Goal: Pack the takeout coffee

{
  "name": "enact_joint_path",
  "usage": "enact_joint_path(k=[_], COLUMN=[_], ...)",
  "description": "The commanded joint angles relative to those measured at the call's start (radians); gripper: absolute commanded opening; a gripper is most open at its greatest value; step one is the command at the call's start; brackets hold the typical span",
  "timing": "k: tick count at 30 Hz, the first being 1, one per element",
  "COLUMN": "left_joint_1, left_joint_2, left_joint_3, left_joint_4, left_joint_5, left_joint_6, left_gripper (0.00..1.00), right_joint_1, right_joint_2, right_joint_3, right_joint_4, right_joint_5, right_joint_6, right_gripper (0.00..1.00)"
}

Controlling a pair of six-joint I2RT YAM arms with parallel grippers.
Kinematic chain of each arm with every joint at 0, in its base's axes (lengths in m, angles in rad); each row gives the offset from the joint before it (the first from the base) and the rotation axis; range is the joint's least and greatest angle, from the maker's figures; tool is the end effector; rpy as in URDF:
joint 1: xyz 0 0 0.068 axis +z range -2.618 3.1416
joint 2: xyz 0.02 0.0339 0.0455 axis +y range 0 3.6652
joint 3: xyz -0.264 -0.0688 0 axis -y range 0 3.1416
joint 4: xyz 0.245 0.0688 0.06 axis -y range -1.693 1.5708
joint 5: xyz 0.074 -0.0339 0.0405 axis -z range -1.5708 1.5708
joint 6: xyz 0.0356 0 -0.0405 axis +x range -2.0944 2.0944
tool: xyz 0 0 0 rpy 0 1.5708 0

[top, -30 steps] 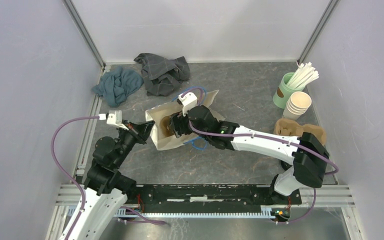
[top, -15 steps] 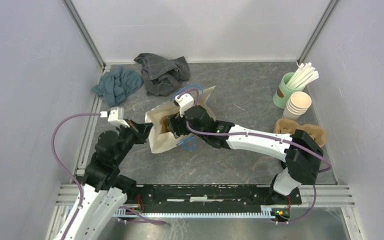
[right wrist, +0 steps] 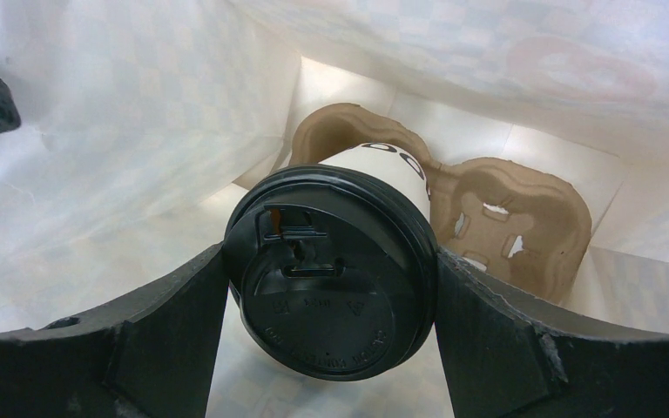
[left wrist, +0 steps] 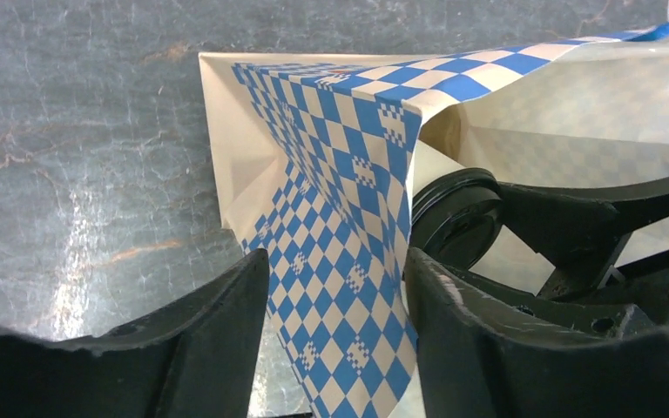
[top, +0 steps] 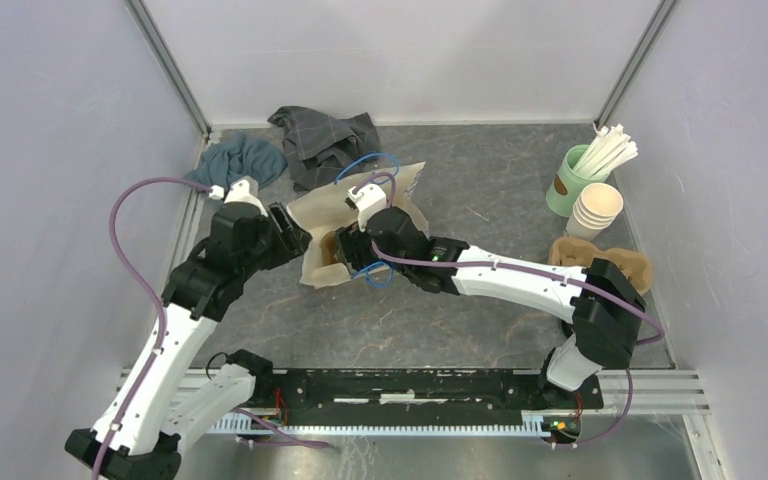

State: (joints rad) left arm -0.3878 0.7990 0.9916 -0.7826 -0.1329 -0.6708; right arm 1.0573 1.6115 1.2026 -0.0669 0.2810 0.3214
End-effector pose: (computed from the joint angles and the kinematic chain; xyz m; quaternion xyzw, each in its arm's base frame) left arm 0.1459 -0.0545 0.3477 -0.1551 0.8670 -0.1867 0.4352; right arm 0.1931 0.3223 0.2854 -0.2361 0.8151 0.2356 0.4738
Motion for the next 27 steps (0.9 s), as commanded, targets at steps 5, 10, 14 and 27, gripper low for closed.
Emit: enact_joint_path(k=[5,10,14,27], left_joint_1=[0.003,0.003,-0.007,-0.022], left_joint_2=[0.133,0.223,0.264,0.14], left_joint_3=[0.13,0.18,0.209,0.06], left_joint_4=[-0.088,-0.104,-0.141,0.262], left_joint_5=[-0.034,-0.046,-0.087,0.003], left_joint_6=[-0.006,0.013,0.023,0.186], left_gripper=[0.72,0.57,0.47,0.02], right_joint_1=[-0.005,-0.005,-0.006,-0.006], right_joint_2=[0.0,0.007,0.018,0.012], right_joint_3=[0.029,0.051,0.079,0.116], right_joint_4=[0.018,0.005,-0.007,-0.037], right_joint_5=[0.023,0.023,0.021,0.022], right_joint_6=[0.02,0.021,0.015,0.008], right_gripper=[0.52,0.52,0.52,0.52])
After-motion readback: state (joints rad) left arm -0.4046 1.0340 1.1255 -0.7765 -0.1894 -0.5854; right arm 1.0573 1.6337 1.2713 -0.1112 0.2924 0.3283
